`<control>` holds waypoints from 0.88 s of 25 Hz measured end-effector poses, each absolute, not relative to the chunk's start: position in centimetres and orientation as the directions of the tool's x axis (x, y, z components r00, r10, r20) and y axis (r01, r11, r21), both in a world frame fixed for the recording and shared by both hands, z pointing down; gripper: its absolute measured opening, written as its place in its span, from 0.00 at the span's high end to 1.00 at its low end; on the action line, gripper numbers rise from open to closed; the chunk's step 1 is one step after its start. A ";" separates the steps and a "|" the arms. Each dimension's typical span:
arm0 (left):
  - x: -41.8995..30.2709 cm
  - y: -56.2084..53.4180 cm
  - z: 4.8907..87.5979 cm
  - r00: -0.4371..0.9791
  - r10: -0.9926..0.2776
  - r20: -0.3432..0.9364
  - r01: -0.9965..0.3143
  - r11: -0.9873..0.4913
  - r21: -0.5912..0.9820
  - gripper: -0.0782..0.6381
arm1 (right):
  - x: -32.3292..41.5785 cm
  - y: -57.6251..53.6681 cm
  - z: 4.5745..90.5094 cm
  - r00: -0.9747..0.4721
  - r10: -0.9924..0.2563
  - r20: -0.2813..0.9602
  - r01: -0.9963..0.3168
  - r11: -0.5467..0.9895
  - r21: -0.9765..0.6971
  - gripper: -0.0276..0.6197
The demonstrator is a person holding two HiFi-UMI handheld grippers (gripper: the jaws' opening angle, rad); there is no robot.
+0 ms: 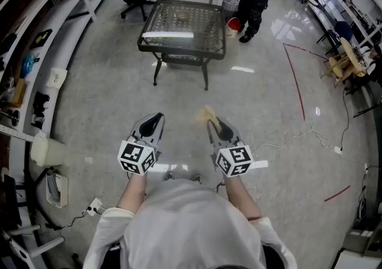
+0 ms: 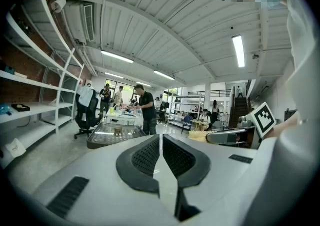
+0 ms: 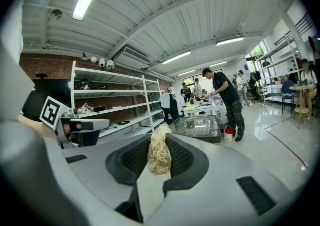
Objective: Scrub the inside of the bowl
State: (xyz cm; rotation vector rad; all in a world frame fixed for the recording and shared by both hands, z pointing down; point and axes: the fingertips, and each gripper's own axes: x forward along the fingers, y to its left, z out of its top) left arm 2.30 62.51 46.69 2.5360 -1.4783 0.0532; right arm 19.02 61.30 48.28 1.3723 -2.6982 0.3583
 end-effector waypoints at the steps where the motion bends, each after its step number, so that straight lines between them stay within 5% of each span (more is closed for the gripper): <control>1: 2.3 62.4 46.7 0.497 -0.857 0.133 -0.864 -0.476 0.161 0.83 | 19.0 61.2 48.3 -0.592 -0.784 0.188 -0.806 0.569 -0.166 0.80; 22: -2.5 61.5 47.4 0.520 -0.846 0.119 -0.849 -0.497 0.178 0.83 | 16.0 60.3 47.1 -0.553 -0.820 0.150 -0.832 0.531 -0.164 0.80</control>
